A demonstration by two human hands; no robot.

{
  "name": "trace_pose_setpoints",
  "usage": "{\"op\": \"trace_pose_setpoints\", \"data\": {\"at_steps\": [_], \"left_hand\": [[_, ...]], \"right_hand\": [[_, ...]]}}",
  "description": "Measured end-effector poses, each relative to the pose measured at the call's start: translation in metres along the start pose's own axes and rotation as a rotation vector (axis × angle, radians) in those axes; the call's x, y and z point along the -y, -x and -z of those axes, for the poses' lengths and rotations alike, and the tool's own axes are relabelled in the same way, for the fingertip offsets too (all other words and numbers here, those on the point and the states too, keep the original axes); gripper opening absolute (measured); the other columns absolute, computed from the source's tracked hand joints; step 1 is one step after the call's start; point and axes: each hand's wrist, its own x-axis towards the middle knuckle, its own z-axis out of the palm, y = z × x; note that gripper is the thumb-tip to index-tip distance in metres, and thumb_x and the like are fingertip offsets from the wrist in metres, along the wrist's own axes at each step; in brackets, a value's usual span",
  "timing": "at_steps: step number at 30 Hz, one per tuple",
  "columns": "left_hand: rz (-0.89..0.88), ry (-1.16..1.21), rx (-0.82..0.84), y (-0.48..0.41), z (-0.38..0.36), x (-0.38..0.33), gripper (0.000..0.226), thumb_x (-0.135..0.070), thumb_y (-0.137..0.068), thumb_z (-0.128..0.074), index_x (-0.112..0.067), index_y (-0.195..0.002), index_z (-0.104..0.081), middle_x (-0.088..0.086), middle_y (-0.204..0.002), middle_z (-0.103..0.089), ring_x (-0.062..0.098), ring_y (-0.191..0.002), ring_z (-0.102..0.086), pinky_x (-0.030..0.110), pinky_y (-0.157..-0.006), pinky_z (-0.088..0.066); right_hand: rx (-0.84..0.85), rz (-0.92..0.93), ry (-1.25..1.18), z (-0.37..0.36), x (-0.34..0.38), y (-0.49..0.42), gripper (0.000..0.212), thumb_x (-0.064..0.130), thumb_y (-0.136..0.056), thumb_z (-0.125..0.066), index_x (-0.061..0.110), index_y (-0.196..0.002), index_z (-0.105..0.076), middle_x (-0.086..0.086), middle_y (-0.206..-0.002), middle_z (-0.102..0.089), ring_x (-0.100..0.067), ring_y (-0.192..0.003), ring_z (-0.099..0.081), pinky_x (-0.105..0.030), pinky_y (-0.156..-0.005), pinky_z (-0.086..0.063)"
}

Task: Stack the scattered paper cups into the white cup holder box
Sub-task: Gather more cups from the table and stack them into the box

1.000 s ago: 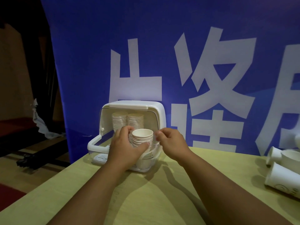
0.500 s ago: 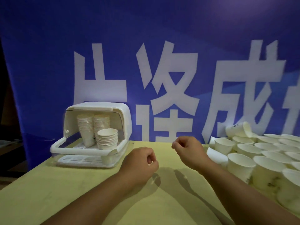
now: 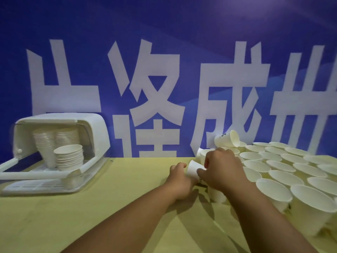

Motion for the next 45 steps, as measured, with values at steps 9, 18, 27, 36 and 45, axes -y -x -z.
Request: {"op": "trace_pose_setpoints", "data": {"at_steps": [9,18,27,36,45], "left_hand": [[0.061,0.105,-0.151,-0.020,-0.005,0.020,0.017,-0.030,-0.101,-0.061,-0.023,-0.116,-0.065,0.002,-0.131,-0.050,0.025,-0.097,-0.066,0.037,-0.083,-0.061],[-0.001,0.143,-0.164,0.009,0.049,0.055,0.014,-0.052,-0.091,-0.060,-0.038,-0.090,-0.058,0.002,-0.121,-0.063,0.024,-0.097,-0.069,0.042,-0.085,-0.061],[-0.054,0.266,-0.404,0.053,0.132,0.094,0.030,-0.037,-0.084,-0.078,-0.028,-0.073,-0.052,-0.006,-0.101,-0.067,0.017,-0.087,-0.065,0.027,-0.061,-0.045],[-0.261,0.334,-0.772,0.068,0.234,0.096,0.040,-0.024,-0.076,-0.088,-0.030,-0.100,-0.056,-0.011,-0.092,-0.063,0.008,-0.074,-0.061,0.030,-0.067,-0.054],[-0.367,0.525,-0.967,0.056,0.309,0.143,0.058,-0.014,-0.083,-0.085,-0.022,-0.129,-0.050,-0.006,-0.124,-0.065,0.004,-0.103,-0.071,0.024,-0.082,-0.061]], "right_hand": [[0.144,-0.044,0.095,-0.004,-0.004,0.001,0.050,0.048,-0.081,-0.076,0.025,-0.123,-0.060,-0.001,-0.121,-0.059,-0.023,-0.116,-0.047,-0.043,-0.100,-0.034],[0.004,0.027,-0.247,-0.031,0.016,0.000,0.027,0.042,-0.092,-0.066,0.027,-0.113,-0.076,0.003,-0.123,-0.058,-0.019,-0.108,-0.052,-0.036,-0.096,-0.049],[0.123,-0.021,-0.781,-0.060,0.081,0.006,0.020,0.037,-0.082,-0.081,0.022,-0.076,-0.068,0.005,-0.120,-0.065,-0.017,-0.114,-0.056,-0.033,-0.085,-0.051],[0.114,-0.017,-1.176,-0.054,0.184,-0.028,0.041,0.030,-0.080,-0.085,0.029,-0.111,-0.059,0.006,-0.112,-0.059,-0.017,-0.098,-0.059,-0.021,-0.063,-0.048],[0.128,-0.001,-1.470,-0.052,0.274,-0.064,0.030,0.032,-0.082,-0.083,0.031,-0.102,-0.061,0.006,-0.110,-0.058,-0.015,-0.093,-0.057,-0.020,-0.057,-0.047]]}}
